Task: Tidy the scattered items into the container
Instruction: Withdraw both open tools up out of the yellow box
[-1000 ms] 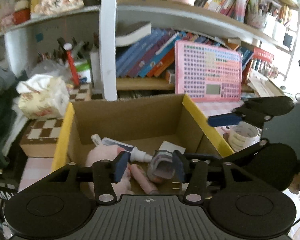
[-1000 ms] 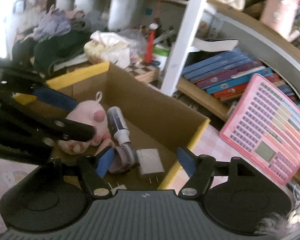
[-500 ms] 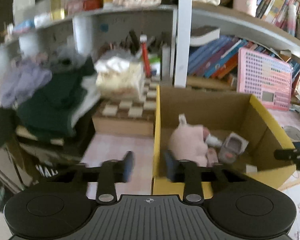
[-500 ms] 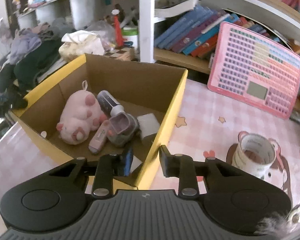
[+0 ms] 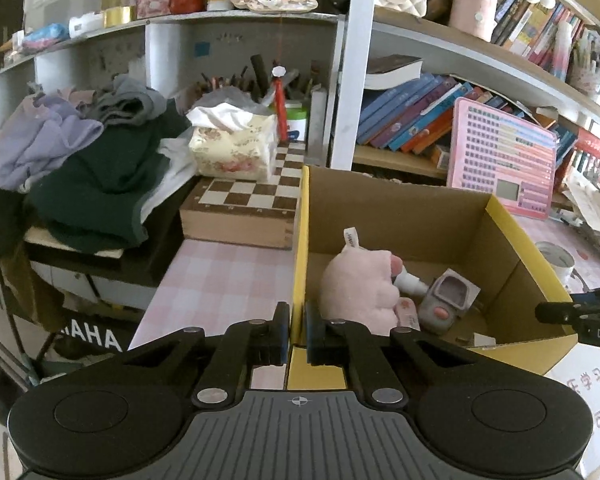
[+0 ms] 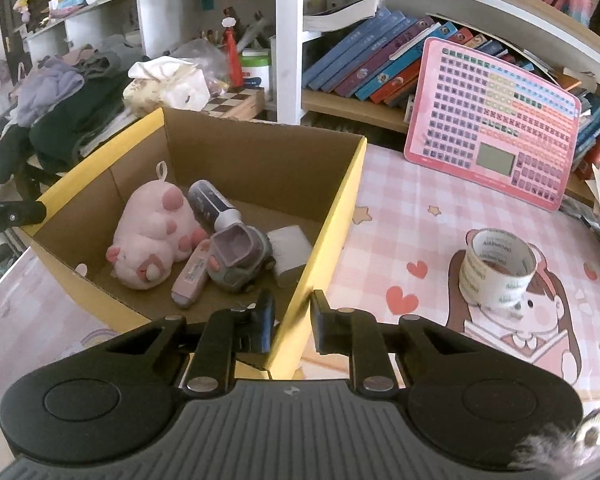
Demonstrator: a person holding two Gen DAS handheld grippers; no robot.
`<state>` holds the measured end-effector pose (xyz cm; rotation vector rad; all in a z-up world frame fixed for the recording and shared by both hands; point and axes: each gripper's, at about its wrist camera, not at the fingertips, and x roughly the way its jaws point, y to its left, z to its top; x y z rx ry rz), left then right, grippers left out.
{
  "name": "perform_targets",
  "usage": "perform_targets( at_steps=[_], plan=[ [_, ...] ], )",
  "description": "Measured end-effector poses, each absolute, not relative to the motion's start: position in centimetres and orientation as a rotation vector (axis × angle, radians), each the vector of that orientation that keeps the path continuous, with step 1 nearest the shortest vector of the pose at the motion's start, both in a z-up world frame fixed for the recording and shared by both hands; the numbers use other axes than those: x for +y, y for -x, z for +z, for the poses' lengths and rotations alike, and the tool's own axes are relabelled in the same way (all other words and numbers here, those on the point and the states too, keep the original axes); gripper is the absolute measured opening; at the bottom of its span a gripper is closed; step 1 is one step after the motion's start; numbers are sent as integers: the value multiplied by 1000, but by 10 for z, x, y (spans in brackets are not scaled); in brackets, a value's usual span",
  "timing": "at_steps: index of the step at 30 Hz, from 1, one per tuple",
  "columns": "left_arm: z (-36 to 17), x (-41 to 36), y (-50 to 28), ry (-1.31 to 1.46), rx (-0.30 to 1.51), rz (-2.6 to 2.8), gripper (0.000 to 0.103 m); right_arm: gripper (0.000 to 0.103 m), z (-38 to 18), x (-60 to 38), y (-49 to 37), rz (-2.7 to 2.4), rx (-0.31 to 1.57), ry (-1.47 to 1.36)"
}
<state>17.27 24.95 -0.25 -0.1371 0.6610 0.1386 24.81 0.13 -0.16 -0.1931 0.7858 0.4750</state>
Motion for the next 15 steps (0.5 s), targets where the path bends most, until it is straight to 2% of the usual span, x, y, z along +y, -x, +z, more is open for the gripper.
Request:
perform_targets(
  at_steps=[2,4,7,9,11,14,15],
  plan=[
    [-2,250,-168,132,661,131,7,18,-2,2,-242,469,781,192],
    [-1,250,-165,118,655,132,15,18,-2,0,-240,460,780,169],
    [6,250,-154,110,618,127,30,39,4,-7,-235,420,770,113],
    [14,249,-142,105,567,123,48,41,11,-12,-225,412,726,91],
    [21,248,-131,99,533,127,54,43,16,-15,-215,391,702,84],
    [29,246,-116,104,506,122,58,48,22,-16,-198,373,672,82],
    [31,245,-110,108,501,121,62,49,24,-17,-191,370,661,85]
  ],
)
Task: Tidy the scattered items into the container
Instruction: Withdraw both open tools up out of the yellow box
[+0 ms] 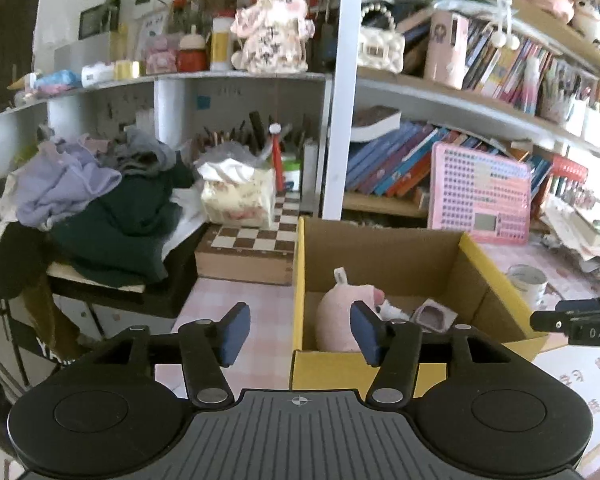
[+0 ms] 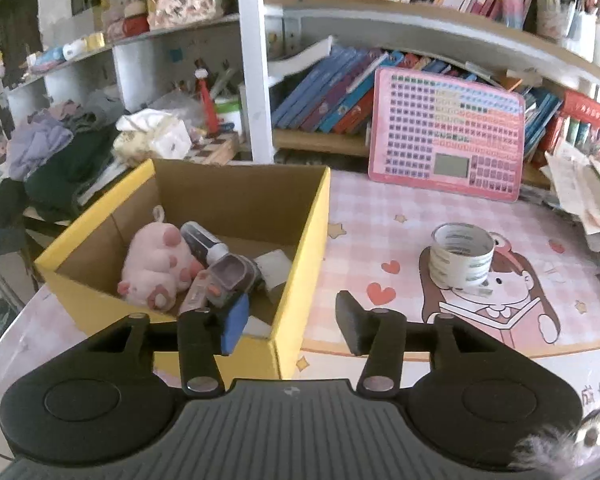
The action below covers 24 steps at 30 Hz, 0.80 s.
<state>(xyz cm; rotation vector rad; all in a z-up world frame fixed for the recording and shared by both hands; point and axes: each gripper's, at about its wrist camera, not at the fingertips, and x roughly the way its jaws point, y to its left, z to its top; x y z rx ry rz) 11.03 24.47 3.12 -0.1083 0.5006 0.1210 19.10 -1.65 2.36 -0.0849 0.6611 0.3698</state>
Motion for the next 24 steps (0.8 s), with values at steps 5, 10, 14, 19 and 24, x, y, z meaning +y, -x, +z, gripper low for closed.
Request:
perform_targets(
  at_steps=[5,10,14,19,24],
  plan=[
    [33,236,-83,119,503,109,74,54,28,-17,-156,371,629,84],
    [26,225,-62,119,533,95,74,54,25,-15,-126,394,636,84],
    [19,217,-49,127,567,85,74,55,21,-16,-105,392,642,87],
    [7,205,-32,136,611,74,74,58,13,-17,-81,389,656,108],
    [-4,191,-18,117,656,51,74,63,3,-15,-58,403,663,142]
  ],
)
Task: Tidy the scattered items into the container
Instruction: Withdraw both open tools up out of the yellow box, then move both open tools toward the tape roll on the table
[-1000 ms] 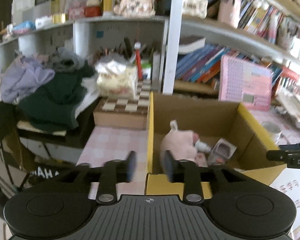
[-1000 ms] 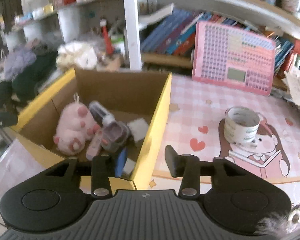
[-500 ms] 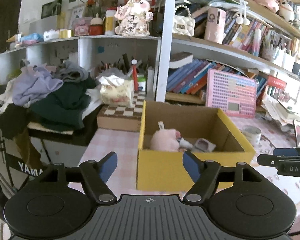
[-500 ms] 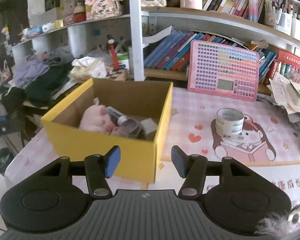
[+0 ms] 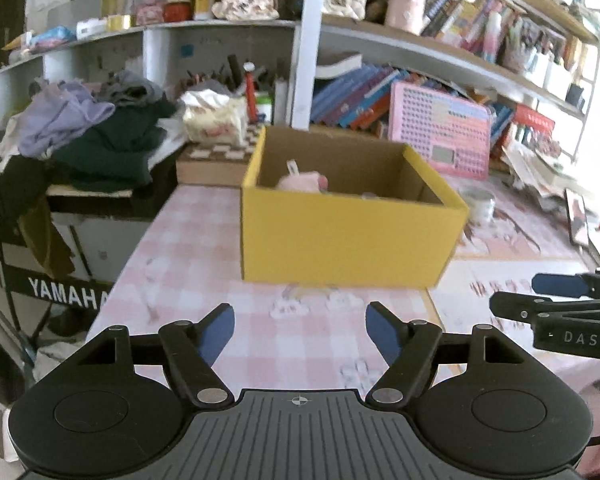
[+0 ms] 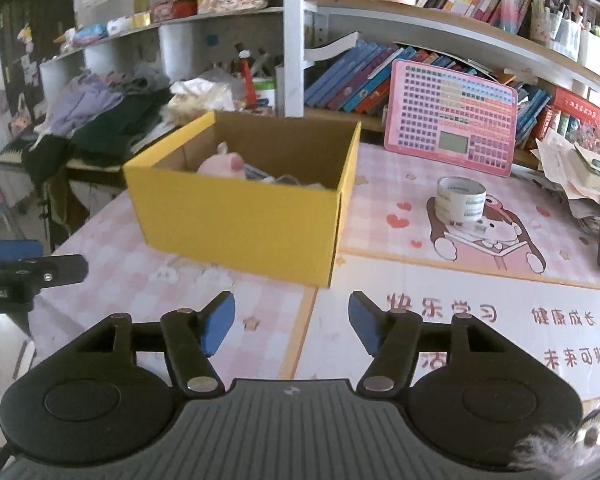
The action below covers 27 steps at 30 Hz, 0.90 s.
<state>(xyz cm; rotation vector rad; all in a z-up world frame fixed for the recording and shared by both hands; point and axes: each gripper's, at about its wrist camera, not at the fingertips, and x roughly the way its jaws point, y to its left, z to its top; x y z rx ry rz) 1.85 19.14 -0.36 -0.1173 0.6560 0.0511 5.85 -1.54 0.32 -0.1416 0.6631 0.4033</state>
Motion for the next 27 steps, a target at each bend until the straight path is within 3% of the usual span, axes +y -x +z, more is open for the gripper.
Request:
perform_targets(
  at_steps=[3,4,5,7,13,27],
  plan=[
    [-8,184,-12,105,680,33,76,68,-3,-16,-48,410,680,148],
    [-9,181,-11,101,689,26,78,73,-5,-16,-45,409,688,149],
    [-11,179,-10,93,698,18,81,85,-7,-16,-43,402,695,153],
    [-13,173,-9,72,716,3,86,94,-9,-17,-39,373,700,169],
    [-18,161,-8,33,757,-37,96,98,-14,-23,-37,337,735,170],
    [-31,127,-27,-30,851,-143,97,99,-24,-49,-38,273,787,162]
  ],
)
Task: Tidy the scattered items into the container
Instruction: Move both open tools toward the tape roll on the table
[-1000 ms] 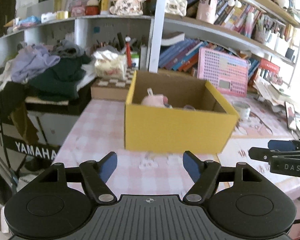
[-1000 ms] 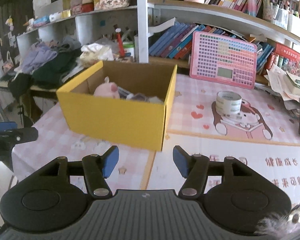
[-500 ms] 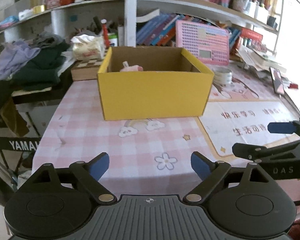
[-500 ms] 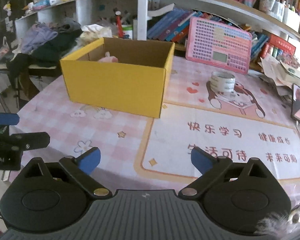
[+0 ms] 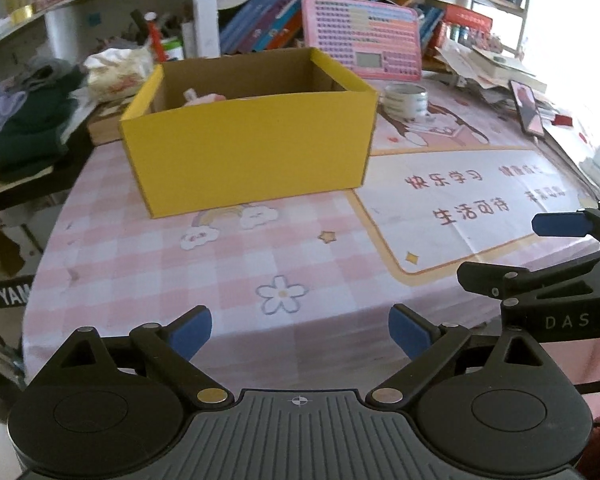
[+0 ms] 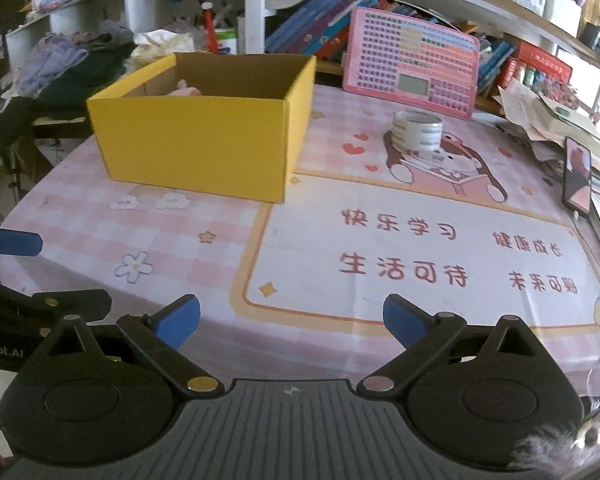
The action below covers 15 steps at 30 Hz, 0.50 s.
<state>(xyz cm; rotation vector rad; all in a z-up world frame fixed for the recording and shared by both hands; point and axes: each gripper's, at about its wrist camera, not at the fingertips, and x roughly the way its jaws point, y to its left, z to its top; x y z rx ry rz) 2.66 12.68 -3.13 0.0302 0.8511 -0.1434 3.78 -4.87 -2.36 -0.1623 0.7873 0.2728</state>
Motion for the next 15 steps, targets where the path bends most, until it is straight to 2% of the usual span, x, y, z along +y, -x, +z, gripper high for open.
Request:
perform_targets(
  at_steps=[15],
  plan=[
    [-33,68,-68,-70,850,-252,97,100,-28,-101,-65,197,803,141]
  ],
)
